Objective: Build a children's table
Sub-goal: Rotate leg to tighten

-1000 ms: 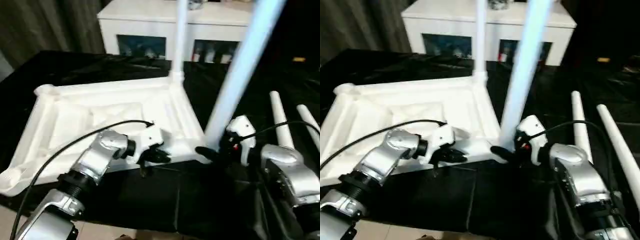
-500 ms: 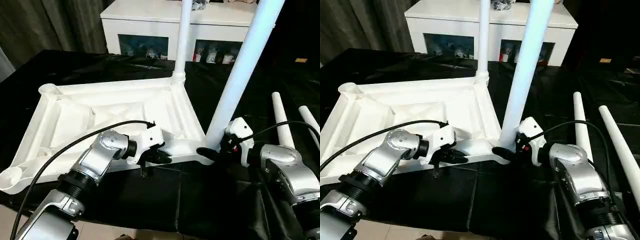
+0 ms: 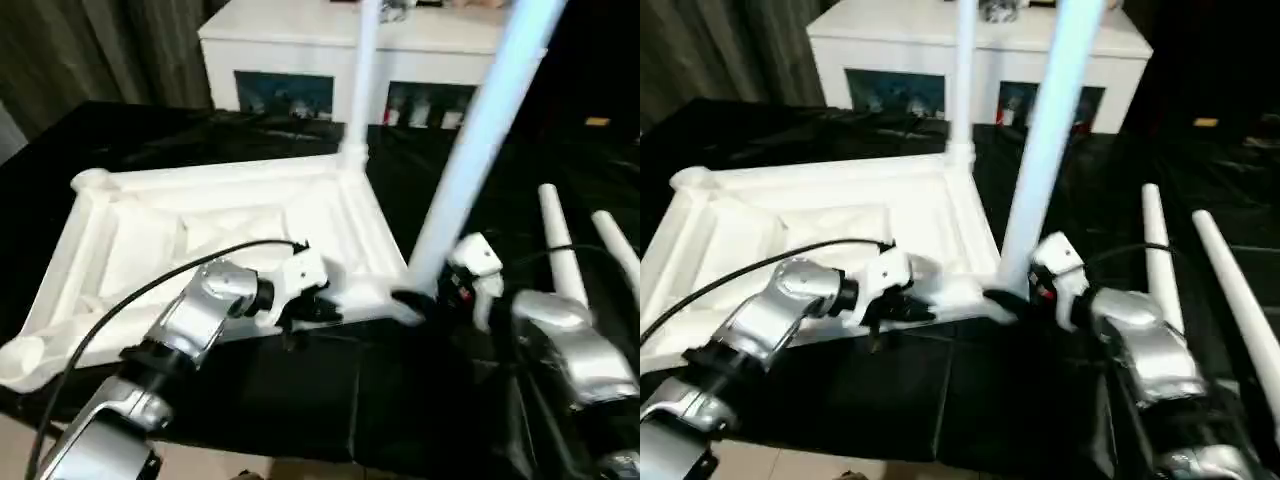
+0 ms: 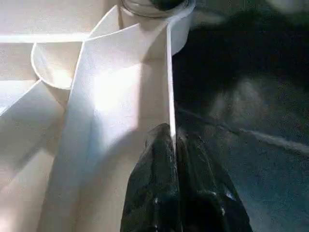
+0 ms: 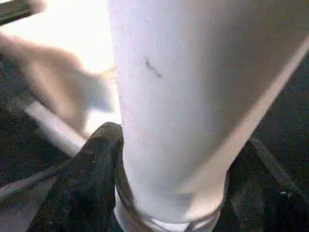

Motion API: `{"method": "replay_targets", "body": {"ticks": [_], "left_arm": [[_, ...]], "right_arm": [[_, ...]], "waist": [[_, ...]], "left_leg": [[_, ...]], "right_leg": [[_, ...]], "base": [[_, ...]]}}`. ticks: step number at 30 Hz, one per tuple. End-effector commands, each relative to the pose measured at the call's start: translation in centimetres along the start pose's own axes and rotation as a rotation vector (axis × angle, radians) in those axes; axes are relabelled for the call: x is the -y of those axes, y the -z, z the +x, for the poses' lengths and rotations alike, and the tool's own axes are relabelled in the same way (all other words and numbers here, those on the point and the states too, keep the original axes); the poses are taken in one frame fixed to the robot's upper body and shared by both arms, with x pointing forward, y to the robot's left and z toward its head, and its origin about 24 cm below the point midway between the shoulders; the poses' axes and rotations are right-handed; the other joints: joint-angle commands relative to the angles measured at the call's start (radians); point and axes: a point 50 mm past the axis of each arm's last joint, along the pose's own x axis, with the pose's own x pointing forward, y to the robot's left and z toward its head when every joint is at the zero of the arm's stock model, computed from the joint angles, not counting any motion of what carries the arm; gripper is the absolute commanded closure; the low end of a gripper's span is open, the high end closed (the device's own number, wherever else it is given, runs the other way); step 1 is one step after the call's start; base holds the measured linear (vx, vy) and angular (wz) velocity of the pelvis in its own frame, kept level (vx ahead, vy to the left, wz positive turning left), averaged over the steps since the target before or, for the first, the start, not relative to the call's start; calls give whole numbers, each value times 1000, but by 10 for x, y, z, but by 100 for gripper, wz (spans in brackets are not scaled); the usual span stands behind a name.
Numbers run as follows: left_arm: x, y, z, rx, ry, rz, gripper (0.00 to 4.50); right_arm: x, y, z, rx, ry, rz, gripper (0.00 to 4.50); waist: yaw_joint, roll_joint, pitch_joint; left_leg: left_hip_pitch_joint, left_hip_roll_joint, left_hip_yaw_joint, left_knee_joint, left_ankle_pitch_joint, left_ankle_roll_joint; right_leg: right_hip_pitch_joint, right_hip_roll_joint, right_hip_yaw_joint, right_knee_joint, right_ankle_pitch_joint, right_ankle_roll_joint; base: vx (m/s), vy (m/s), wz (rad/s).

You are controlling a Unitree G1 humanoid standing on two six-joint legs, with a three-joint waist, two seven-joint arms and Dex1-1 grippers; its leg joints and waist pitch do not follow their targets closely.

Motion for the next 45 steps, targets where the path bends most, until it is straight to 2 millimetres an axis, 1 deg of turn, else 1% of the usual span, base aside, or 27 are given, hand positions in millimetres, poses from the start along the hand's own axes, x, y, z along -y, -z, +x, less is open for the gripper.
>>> {"method": "replay_targets", "body": {"ticks": [1, 2, 4, 6, 7, 8, 10, 13, 17, 18, 20, 22, 23, 24, 25, 26, 28, 30, 31, 33, 35, 36, 37, 39, 40, 41, 45], "left_arm": [[-3, -14, 10, 25, -40, -3, 450], [-6, -16, 14, 28, -72, -19, 450], [-11, -22, 23, 32, -149, -52, 450], [-14, -27, 28, 35, -204, -77, 450], [-17, -32, 34, 38, -256, -115, 450], [-18, -33, 37, 34, -279, -131, 450], [-22, -38, 42, 30, -352, -172, 450], [-25, -45, 48, 43, -420, -196, 450], [-24, -49, 51, 58, -404, -146, 450], [-24, -49, 51, 60, -400, -141, 450], [-22, -48, 49, 62, -353, -94, 450], [-21, -46, 48, 59, -333, -63, 450], [-20, -45, 47, 58, -323, -49, 450], [-20, -43, 46, 55, -316, -46, 450], [-19, -40, 44, 50, -290, -30, 450], [-19, -40, 44, 50, -290, -30, 450], [-16, -33, 37, 42, -243, -14, 450], [-15, -28, 30, 45, -212, -17, 450], [-14, -27, 27, 51, -187, -6, 450], [-11, -23, 20, 57, -127, 22, 450], [-6, -20, 12, 68, -39, 61, 450], [-3, -19, 9, 74, 5, 81, 450], [2, -18, 4, 78, 68, 105, 450], [6, -17, -1, 73, 126, 113, 450], [9, -17, -4, 58, 173, 122, 450], [10, -17, -6, 50, 190, 126, 450], [12, -17, -9, 35, 222, 141, 450]], "right_arm": [[-2, 16, 11, -61, 115, 56, 181], [-3, 18, 17, -57, 171, 80, 182], [-6, 19, 32, -59, 294, 113, 182], [-10, 17, 42, -55, 352, 142, 183], [-12, 15, 52, -49, 424, 181, 183], [-14, 14, 57, -45, 444, 204, 183], [-17, 9, 69, -41, 542, 247, 183], [-24, 1, 82, -29, 616, 261, 183], [-28, -9, 90, 32, 622, 243, 183], [-28, -11, 90, 45, 615, 249, 148], [-25, -20, 85, 128, 570, 223, 113], [-23, -23, 82, 151, 558, 201, 111], [-22, -24, 81, 158, 555, 194, 103], [-21, -24, 79, 162, 554, 185, 91], [-16, -25, 72, 179, 550, 154, 72], [-16, -25, 72, 179, 550, 154, 69], [-8, -24, 55, 189, 539, 123, 66], [0, -21, 38, 179, 507, 115, 33], [2, -20, 31, 178, 463, 106, 25], [5, -17, 16, 156, 384, 66, 16], [3, -14, 1, 127, 241, 41, 7], [2, -11, -5, 102, 167, 25, 7], [-3, -6, -13, 54, 46, 3, 7], [-9, -2, -22, 20, -73, -34, 7], [-9, 0, -28, -7, -113, -37, 7], [-9, 1, -31, -15, -132, -39, 7], [-5, 2, -37, -65, -173, -38, 7]], "waist": [[-6, -11, -55], [-13, -9, -52], [-22, -9, -52], [-24, -11, -51], [-31, -7, -50], [-32, -10, -50], [-37, -6, -50], [-45, -4, -54], [-41, -7, -58], [-40, -7, -59], [-33, -10, -62], [-31, -7, -64], [-38, -11, -66], [-39, -6, -67], [-38, -6, -68], [-33, -6, -68], [-28, -3, -69], [-21, -5, -72], [-20, -2, -75], [-17, 1, -75], [-9, -1, -72], [-6, 6, -70], [-1, 5, -68], [-1, 5, -66], [3, 7, -62], [3, 4, -61], [6, 4, -55]], "left_leg": [[22, 52, -31, -87, -301, 8], [29, 51, -32, -87, -347, -7], [31, 47, -38, -89, -390, -29], [34, 46, -40, -89, -404, -33], [38, 42, -36, -86, -421, -31], [42, 41, -40, -86, -441, -30], [44, 39, -42, -84, -454, -26], [42, 39, -44, -87, -469, -24], [28, 43, -41, -94, -412, -1], [27, 43, -39, -95, -406, 4], [22, 46, -34, -93, -356, 23], [14, 46, -34, -94, -322, 41], [-1, 46, -38, -95, -277, 52], [-1, 48, -39, -96, -264, 55], [10, 48, -33, -90, -258, 61], [15, 50, -31, -88, -253, 63], [9, 51, -28, -85, -197, 88], [10, 53, -27, -81, -157, 110], [7, 53, -28, -79, -115, 127], [10, 53, -26, -76, -99, 145], [13, 55, -24, -76, -131, 154], [11, 55, -25, -78, -144, 152], [15, 58, -26, -82, -186, 131], [15, 61, -25, -84, -198, 123], [19, 64, -25, -87, -231, 97], [18, 63, -26, -89, -253, 81], [25, 61, -25, -93, -311, 37]], "right_leg": [[40, -56, 33, -74, -389, -205], [30, -56, 33, -80, -441, -189], [30, -57, 29, -87, -508, -163], [28, -57, 26, -97, -534, -141], [19, -55, 27, -102, -547, -139], [20, -53, 21, -107, -568, -130], [17, -53, 17, -111, -579, -122], [19, -52, 13, -112, -554, -115], [30, -57, 18, -103, -449, -142], [30, -57, 20, -101, -432, -148], [35, -60, 26, -92, -360, -176], [43, -60, 27, -86, -318, -188], [55, -63, 26, -75, -283, -193], [56, -62, 25, -73, -275, -198], [46, -61, 26, -80, -271, -209], [44, -61, 27, -79, -258, -215], [47, -58, 29, -69, -194, -236], [51, -57, 30, -59, -139, -248], [54, -57, 31, -50, -91, -262], [53, -53, 30, -46, -50, -277], [55, -55, 32, -49, -73, -280], [54, -57, 33, -51, -89, -279], [52, -56, 33, -55, -139, -271], [50, -56, 34, -58, -155, -270], [44, -58, 36, -62, -197, -264], [46, -56, 36, -64, -224, -260], [35, -55, 40, -75, -316, -233]], "base": [[0, 0, 0], [0, 0, 0], [0, 0, 0], [0, 0, 0], [0, 0, 0], [0, 0, 0], [0, 0, 0], [0, 0, 0], [0, 0, 0], [0, 0, 0], [0, 0, 0], [0, 0, 0], [0, 0, 0], [0, 0, 0], [0, 0, 0], [0, 0, 0], [0, 0, 0], [55, -9, 0], [55, -7, 0], [0, 0, 0], [0, 0, 0], [0, 0, 0], [0, 0, 0], [0, 0, 0], [0, 0, 0], [0, 0, 0], [0, 0, 0]]}}
